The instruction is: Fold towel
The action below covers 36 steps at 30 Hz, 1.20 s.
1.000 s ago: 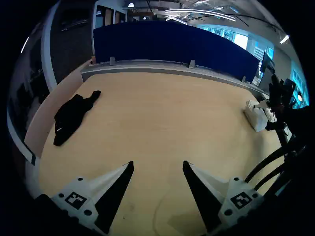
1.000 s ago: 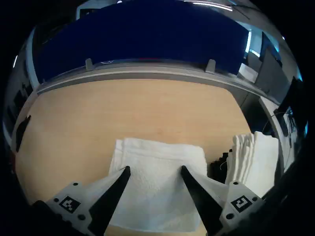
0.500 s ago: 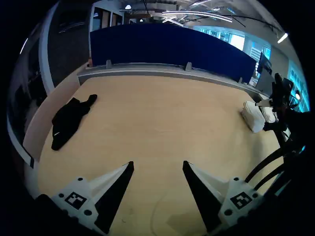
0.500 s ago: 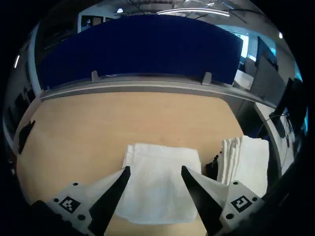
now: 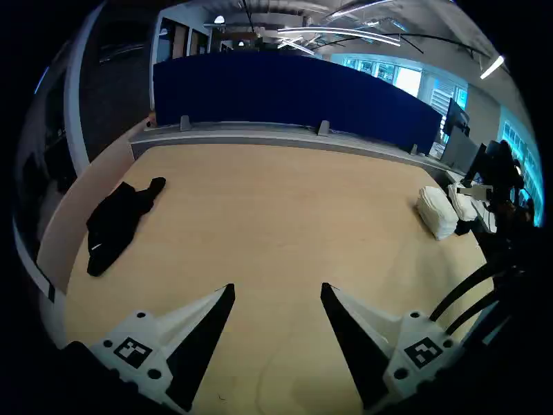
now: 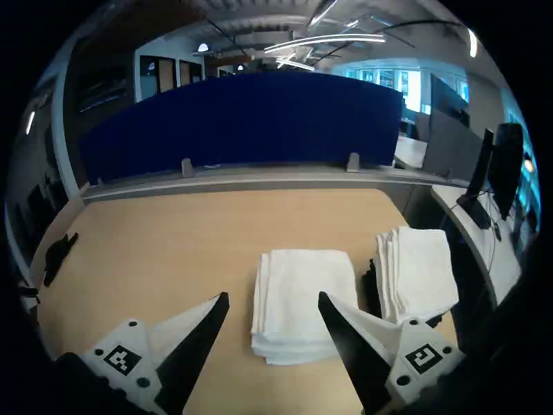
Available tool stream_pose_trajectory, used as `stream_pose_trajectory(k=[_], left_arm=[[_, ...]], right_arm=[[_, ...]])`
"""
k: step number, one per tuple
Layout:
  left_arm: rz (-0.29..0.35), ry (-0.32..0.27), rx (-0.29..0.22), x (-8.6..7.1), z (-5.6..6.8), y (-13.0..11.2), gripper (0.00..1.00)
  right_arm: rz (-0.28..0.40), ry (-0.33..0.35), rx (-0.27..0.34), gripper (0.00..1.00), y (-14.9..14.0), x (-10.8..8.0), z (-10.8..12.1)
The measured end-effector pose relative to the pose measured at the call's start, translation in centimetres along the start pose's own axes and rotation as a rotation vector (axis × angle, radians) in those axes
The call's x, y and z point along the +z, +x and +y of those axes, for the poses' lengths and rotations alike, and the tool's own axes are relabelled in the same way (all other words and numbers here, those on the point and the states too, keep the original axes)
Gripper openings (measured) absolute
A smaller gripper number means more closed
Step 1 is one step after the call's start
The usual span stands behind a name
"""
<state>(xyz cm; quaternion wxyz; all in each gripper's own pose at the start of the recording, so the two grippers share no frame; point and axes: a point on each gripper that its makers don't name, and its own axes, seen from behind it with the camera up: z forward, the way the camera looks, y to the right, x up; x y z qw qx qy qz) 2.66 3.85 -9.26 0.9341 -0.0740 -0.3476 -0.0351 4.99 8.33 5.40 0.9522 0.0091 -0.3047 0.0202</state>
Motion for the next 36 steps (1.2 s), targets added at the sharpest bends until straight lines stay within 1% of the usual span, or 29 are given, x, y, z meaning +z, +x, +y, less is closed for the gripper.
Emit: stream_pose_trajectory(k=[4, 9, 16, 21, 24, 27, 32, 36], left_arm=[[0.015, -0.01, 0.009, -0.1, -0.1, 0.5, 0.92], [0.036, -0.014, 0.013, -0.2, -0.4, 1.3, 0.92], [0.068, -0.022, 0.006, -0.6, -0.4, 2.0, 0.92], [0.092, -0.023, 0.01, -0.7, -0.2, 2.5, 0.92], [0.106, -0.026, 0.012, -0.6, 0.0, 3.1, 0.92], [0.12, -0.029, 0.014, -0.5, 0.1, 3.6, 0.92], [0.137, -0.026, 0.019, -0.4, -0.1, 4.2, 0.92], [0.159, -0.019, 0.022, -0.4, -0.5, 4.6, 0.92]], right_arm=[[0.054, -0.004, 0.016, 1.0, 0.0, -2.5, -1.3], [0.125, 0.0, 0.018, 1.0, 0.3, -5.2, -3.0], [0.247, -0.002, 0.015, 1.0, 0.6, -8.8, -5.9], [0.347, -0.02, 0.02, 1.0, 1.1, -11.1, -7.1], [0.391, -0.03, 0.034, 1.0, 1.5, -12.0, -7.4], [0.414, -0.027, 0.051, 1.0, 1.7, -12.5, -7.6], [0.432, -0.043, 0.068, 1.0, 1.5, -12.5, -7.3], [0.447, -0.046, 0.067, 1.0, 1.7, -12.6, -7.6]])
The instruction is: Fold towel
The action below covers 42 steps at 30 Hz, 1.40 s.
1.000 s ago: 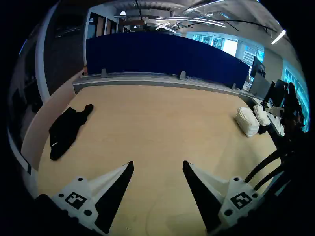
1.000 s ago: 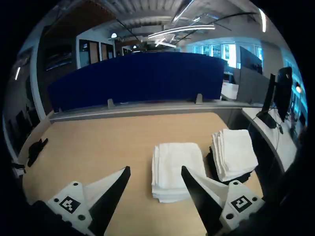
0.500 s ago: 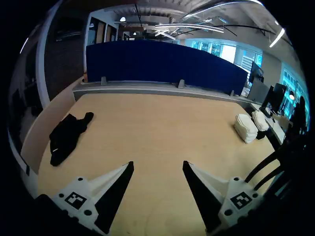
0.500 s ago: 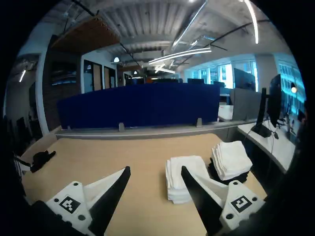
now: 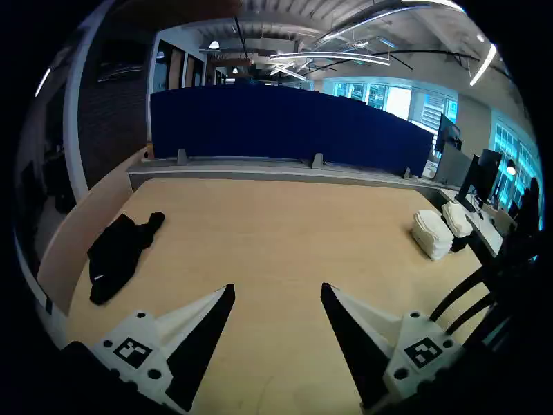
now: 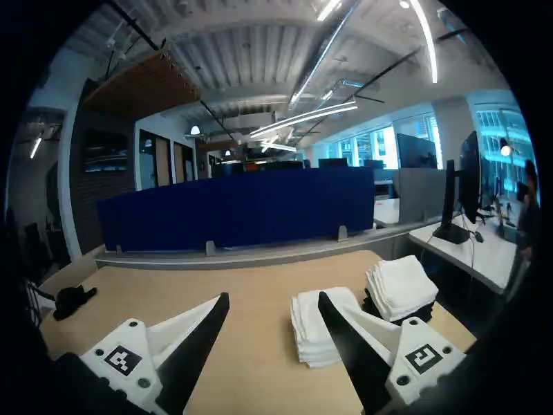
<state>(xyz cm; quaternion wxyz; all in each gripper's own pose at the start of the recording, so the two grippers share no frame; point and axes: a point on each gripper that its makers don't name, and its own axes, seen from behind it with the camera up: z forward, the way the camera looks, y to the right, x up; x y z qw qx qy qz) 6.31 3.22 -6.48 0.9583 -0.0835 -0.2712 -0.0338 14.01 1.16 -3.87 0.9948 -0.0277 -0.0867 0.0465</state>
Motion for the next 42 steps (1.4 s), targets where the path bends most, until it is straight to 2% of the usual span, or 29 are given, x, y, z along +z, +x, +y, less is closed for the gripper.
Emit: stream_pose_trajectory(k=[3, 6, 12, 16, 19, 27, 36, 42], left_arm=[[0.034, 0.009, -0.003, 0.0, -0.5, 0.8, 0.92], [0.094, 0.018, -0.008, -0.1, -1.0, 2.3, 0.92], [0.259, 0.037, -0.019, -0.7, -1.7, 6.6, 0.92], [0.362, 0.045, 0.002, -1.4, -1.6, 8.9, 0.92], [0.411, 0.052, 0.016, -1.6, -1.6, 9.8, 0.92], [0.444, 0.066, 0.004, -1.2, -2.0, 10.0, 0.92], [0.467, 0.061, 0.052, -0.3, -0.8, 9.0, 0.92], [0.47, 0.103, 0.068, 0.9, -1.7, 7.2, 0.92]], right_arm=[[0.02, 0.008, -0.003, 1.0, 0.6, -0.1, -0.6], [0.031, 0.022, -0.008, 1.0, 0.9, -0.1, -1.1], [0.006, 0.04, -0.008, 1.0, 0.2, -0.1, -1.9], [-0.007, 0.04, -0.003, 1.0, -0.2, -0.3, -2.2], [-0.011, 0.033, 0.005, 1.0, -0.2, -0.3, -2.2], [-0.028, 0.037, 0.012, 1.0, -0.1, -0.6, -2.8], [-0.037, 0.073, 0.014, 1.0, 0.7, -0.4, -4.2], [-0.044, 0.085, 0.001, 1.0, 0.9, -0.2, -4.2]])
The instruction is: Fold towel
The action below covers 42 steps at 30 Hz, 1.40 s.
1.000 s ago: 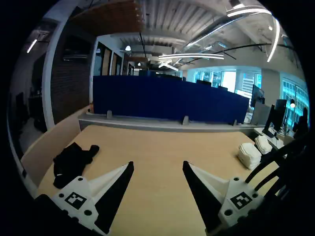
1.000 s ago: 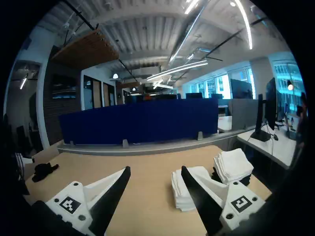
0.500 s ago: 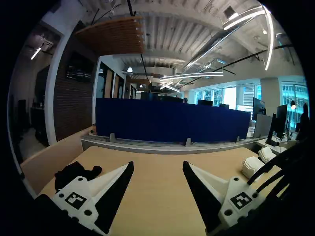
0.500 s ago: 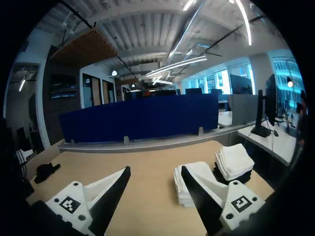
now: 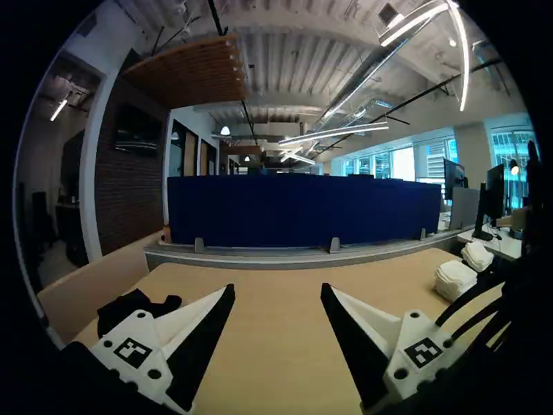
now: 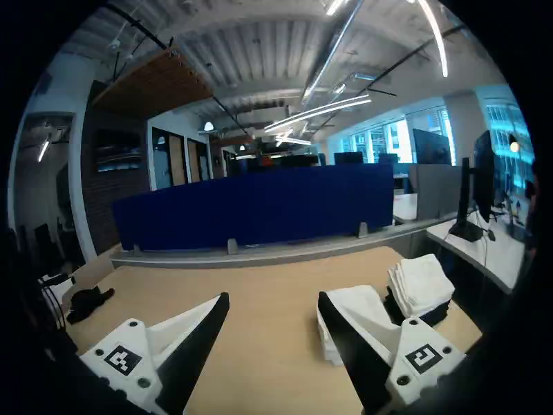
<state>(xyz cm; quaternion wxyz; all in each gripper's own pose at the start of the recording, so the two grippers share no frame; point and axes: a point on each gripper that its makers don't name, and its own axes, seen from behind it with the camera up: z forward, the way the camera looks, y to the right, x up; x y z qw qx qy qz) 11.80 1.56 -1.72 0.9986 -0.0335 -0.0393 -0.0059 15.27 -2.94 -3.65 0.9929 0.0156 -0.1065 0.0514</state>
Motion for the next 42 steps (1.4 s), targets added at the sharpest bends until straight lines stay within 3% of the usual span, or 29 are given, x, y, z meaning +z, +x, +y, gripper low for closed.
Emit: stream_pose_trajectory(k=[12, 23, 33, 42], left_arm=[[0.033, 0.047, -0.003, 0.1, -0.8, -4.4, 0.92], [0.076, 0.071, 0.023, 1.2, -1.7, -7.7, 0.92], [0.106, 0.086, -0.01, 2.0, -2.6, -9.9, 0.92], [0.1, 0.091, -0.003, 2.2, -2.7, -11.0, 0.92]], right_arm=[[-0.049, -0.01, -0.085, 1.0, -1.7, 1.3, 0.4], [-0.035, -0.027, -0.084, 1.0, -3.4, 2.8, -0.3], [-0.034, -0.025, -0.11, 1.0, -4.6, 3.7, -0.7], [-0.025, -0.015, -0.113, 1.0, -4.4, 4.1, -1.3]])
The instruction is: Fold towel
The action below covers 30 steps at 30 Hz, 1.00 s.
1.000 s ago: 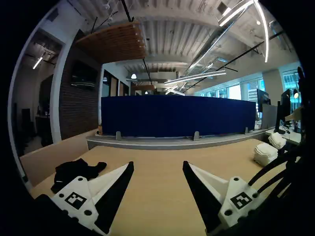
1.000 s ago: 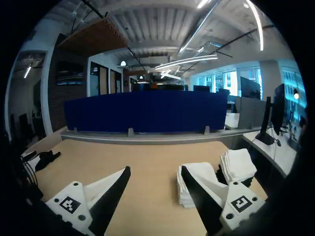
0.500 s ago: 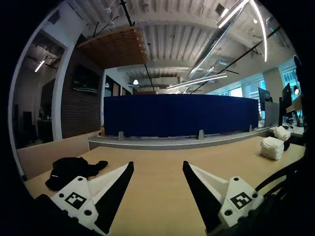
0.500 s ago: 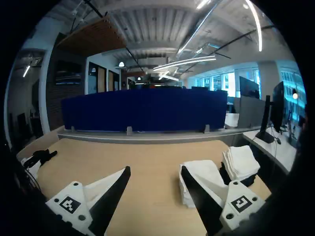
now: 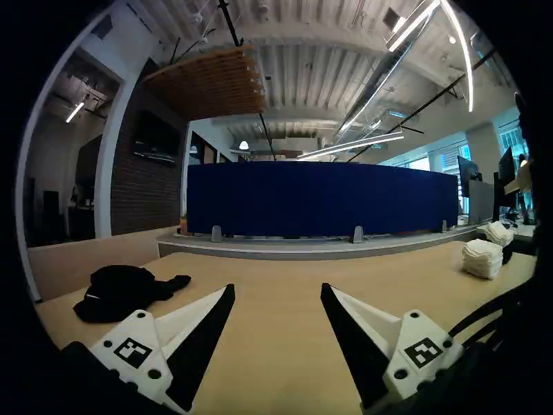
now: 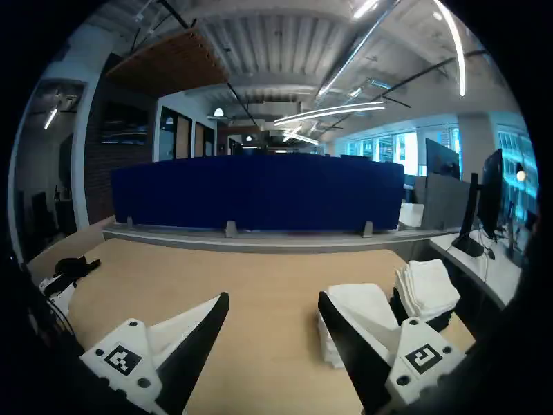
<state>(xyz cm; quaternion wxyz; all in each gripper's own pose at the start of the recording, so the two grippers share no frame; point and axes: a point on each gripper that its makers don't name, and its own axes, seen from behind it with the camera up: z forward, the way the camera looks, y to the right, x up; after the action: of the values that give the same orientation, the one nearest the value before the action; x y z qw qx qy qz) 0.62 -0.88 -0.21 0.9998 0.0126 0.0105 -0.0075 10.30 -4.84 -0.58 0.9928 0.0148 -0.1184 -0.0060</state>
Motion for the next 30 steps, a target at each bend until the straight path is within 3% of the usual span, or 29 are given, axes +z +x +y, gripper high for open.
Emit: stream_pose_trajectory(k=[20, 30], left_arm=[[-0.022, 0.0, 0.013, 0.3, 0.3, -0.6, 0.93], [-0.021, 0.0, 0.015, 0.2, 0.4, -0.6, 0.97]], right_arm=[[0.023, 0.038, 0.027, 1.0, 0.6, -0.3, -0.1], [0.063, 0.059, -0.005, 1.0, 1.2, -1.1, 0.7]])
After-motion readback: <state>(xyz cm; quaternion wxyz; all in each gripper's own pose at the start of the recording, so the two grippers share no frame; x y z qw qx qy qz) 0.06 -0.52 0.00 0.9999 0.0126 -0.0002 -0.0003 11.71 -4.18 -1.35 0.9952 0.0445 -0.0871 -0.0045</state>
